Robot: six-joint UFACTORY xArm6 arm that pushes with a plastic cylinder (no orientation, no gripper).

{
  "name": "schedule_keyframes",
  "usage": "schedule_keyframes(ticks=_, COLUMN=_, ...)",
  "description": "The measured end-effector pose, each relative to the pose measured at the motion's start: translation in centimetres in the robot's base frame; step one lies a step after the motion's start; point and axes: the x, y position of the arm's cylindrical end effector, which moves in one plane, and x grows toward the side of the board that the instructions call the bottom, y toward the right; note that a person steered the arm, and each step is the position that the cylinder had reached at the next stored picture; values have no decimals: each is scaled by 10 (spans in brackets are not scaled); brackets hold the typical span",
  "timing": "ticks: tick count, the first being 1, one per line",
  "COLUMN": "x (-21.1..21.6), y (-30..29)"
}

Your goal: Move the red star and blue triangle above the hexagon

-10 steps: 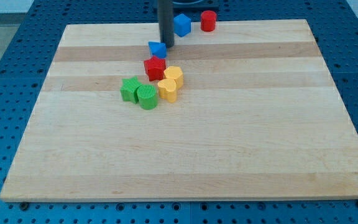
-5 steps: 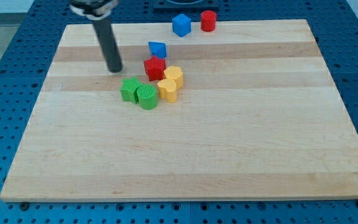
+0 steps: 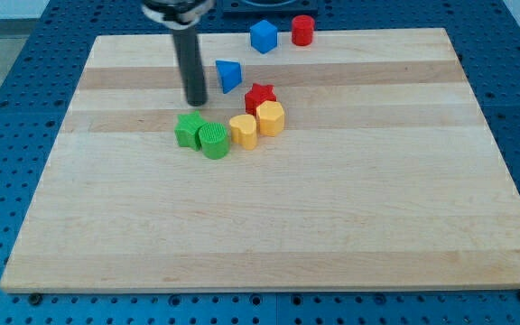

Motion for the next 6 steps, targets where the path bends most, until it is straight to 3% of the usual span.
schedule_keyframes(ticks=1, x=-14, y=-37)
schedule_keyframes(ticks=2, x=-45, y=-21)
schedule_keyframes(ticks=4, x=-62, y=137)
schedule_keyframes(ticks=5, x=-57, y=150)
schedule_keyframes(ticks=6, x=-57, y=74)
